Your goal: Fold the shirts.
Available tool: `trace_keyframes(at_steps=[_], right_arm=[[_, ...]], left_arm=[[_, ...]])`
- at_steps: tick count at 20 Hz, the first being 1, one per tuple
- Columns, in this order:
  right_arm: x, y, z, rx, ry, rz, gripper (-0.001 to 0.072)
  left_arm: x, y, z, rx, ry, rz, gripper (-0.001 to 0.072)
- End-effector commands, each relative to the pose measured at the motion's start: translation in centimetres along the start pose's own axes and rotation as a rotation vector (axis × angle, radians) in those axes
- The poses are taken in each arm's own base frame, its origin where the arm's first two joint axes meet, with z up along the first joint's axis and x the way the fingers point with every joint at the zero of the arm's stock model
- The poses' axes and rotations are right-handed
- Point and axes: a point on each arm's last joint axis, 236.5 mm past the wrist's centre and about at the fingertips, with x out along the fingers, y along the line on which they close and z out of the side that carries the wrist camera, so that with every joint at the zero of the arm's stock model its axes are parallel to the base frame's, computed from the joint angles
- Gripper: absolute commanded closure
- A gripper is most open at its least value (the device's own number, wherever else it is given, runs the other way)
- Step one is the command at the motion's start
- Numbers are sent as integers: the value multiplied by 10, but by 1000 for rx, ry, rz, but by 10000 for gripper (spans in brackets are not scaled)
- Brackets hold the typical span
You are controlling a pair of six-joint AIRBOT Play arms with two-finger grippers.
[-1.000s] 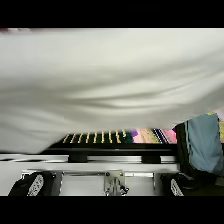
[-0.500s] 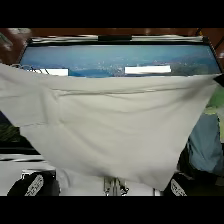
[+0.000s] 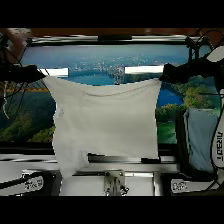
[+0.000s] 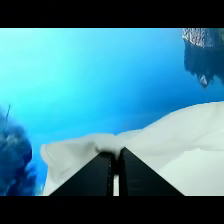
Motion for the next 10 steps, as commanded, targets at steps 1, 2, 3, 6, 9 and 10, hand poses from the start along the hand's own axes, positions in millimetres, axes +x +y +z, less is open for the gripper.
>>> trace_keyframes(at_steps=[1, 2, 3, 6, 9, 10], right_arm=[[56, -27, 66, 112, -242, 59, 645], [61, -39, 78, 126, -296, 37, 645], [66, -48, 88, 137, -341, 19, 645], [79, -70, 101, 164, -404, -16, 645], [111, -73, 80, 173, -316, -12, 645], [123, -71, 72, 165, -281, -12, 645]], left_arm=[[71, 23, 39, -11, -140, 43, 668], [83, 27, 46, -22, -165, 45, 668], [92, 32, 50, -37, -185, 49, 668], [120, 49, 48, -94, -201, 56, 668], [150, 57, 27, -156, -146, 35, 668], [159, 59, 18, -179, -119, 31, 668]])
